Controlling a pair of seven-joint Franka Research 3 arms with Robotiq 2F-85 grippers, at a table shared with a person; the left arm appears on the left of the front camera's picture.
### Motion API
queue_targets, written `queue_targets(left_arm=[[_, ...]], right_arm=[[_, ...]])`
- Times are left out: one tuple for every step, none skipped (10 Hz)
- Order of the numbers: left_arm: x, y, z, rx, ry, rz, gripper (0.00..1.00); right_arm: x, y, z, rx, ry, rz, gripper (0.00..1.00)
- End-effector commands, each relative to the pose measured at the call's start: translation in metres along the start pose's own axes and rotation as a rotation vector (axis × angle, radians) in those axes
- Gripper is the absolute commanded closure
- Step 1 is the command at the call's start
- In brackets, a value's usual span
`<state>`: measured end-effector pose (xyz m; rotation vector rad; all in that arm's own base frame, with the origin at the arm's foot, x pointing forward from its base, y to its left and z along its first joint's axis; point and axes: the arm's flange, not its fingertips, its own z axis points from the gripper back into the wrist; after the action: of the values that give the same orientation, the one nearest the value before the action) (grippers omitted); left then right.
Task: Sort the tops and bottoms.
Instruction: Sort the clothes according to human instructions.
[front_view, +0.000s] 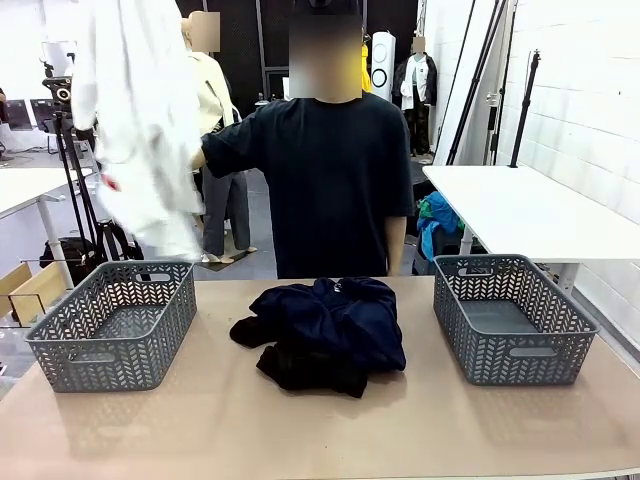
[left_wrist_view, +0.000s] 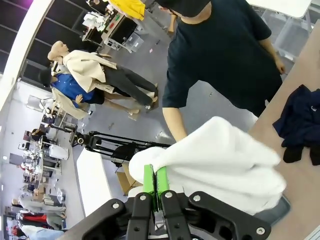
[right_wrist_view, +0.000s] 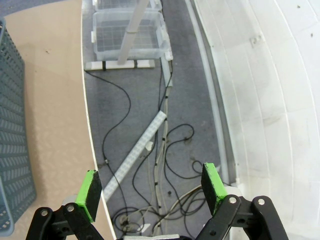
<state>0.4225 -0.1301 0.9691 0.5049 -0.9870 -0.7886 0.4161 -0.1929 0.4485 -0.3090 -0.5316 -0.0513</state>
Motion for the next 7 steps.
queue_targets(left_arm=[[-0.005,-0.005,0.009,0.014,-0.034,0.001,1.00],[-0.010,-0.009,0.008,0.016,-0.021,0.004,1.00],[-0.019,-0.011,0.007,0.011,-0.011,0.016,1.00],[-0.033,-0.010,0.003,0.003,0.014,0.036,1.00],[-0.051,-0.012,-0.002,-0.018,0.034,0.055,1.00],[-0.067,-0.016,-0.008,-0.021,0.056,0.079,1.00],[-0.083,-0.017,-0.013,-0.026,0.070,0.106,1.00]], right_arm=[[0.001,0.001,0.000,-0.002,0.002,0.006,0.00],[0.001,0.001,0.000,-0.002,0.002,0.006,0.00],[0.001,0.001,0.000,-0.002,0.002,0.006,0.00],[0.001,0.001,0.000,-0.002,0.002,0.006,0.00],[0.001,0.001,0.000,-0.002,0.002,0.006,0.00],[0.001,0.001,0.000,-0.002,0.002,0.006,0.00],[0.001,0.001,0.000,-0.002,0.002,0.006,0.00]])
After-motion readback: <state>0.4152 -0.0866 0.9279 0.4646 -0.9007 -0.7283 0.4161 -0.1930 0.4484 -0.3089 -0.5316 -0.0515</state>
